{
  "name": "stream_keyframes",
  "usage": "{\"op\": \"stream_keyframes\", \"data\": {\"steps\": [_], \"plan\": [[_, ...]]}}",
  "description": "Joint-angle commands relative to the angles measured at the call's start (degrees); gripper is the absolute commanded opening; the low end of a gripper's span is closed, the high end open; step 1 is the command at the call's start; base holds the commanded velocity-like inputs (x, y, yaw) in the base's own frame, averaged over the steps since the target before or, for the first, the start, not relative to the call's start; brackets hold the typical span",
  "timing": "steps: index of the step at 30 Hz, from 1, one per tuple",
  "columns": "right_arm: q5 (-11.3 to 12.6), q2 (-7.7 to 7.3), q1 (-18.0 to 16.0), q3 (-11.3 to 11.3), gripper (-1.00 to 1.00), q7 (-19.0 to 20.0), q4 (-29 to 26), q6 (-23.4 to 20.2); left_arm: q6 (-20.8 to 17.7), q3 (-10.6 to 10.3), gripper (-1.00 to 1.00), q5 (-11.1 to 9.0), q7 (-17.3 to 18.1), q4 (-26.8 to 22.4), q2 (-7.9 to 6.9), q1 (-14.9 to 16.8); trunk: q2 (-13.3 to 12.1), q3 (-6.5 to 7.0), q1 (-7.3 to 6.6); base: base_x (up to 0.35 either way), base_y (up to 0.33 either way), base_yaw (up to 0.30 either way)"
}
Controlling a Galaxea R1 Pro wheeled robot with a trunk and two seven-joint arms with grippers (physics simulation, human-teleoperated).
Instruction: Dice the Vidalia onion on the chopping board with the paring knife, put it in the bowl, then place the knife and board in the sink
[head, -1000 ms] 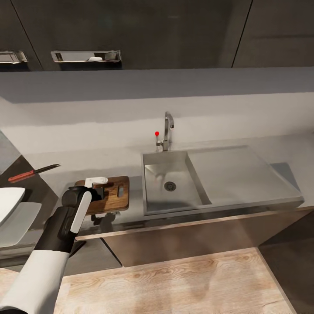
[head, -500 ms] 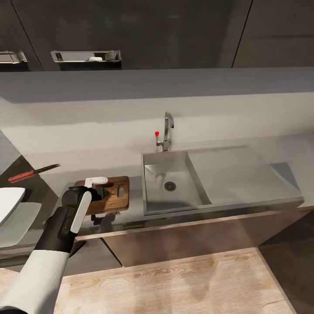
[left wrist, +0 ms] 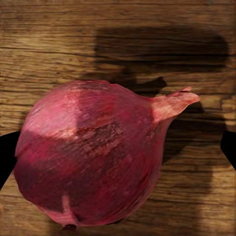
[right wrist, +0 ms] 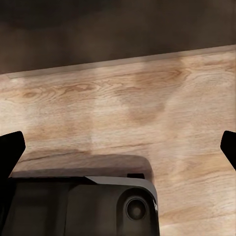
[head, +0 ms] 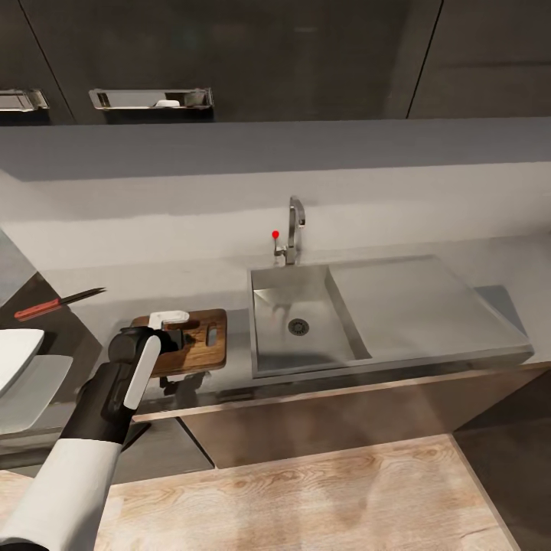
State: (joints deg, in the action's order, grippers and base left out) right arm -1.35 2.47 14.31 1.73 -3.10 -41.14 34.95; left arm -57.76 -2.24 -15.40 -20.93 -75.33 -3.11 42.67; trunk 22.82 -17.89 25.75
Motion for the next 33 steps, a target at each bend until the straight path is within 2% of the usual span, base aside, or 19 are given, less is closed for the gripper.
{"op": "stream_keyframes", "data": {"steps": [1,12,33], "plan": [[-0.14,-0.01,0.02,0.11,1.00,-0.32,-0.08,0.03,-0.16,-0.14,1.00,-0.60,-0.60,-0.12,-0.06,0.04,0.10,-0.09,0.03,0.000,0.000,0.000],[-0.14,-0.01,0.02,0.11,1.00,-0.32,-0.08,0.03,-0.16,0.01,1.00,-0.51,-0.60,-1.07,-0.13,0.04,0.10,0.03,0.03,0.000,0.000,0.000],[-0.14,-0.01,0.02,0.11,1.00,-0.32,0.10,0.03,-0.25,-0.02,1.00,-0.51,-0.60,-3.70,-1.01,0.04,0.10,1.87,0.03,-0.023,0.000,0.000]]}}
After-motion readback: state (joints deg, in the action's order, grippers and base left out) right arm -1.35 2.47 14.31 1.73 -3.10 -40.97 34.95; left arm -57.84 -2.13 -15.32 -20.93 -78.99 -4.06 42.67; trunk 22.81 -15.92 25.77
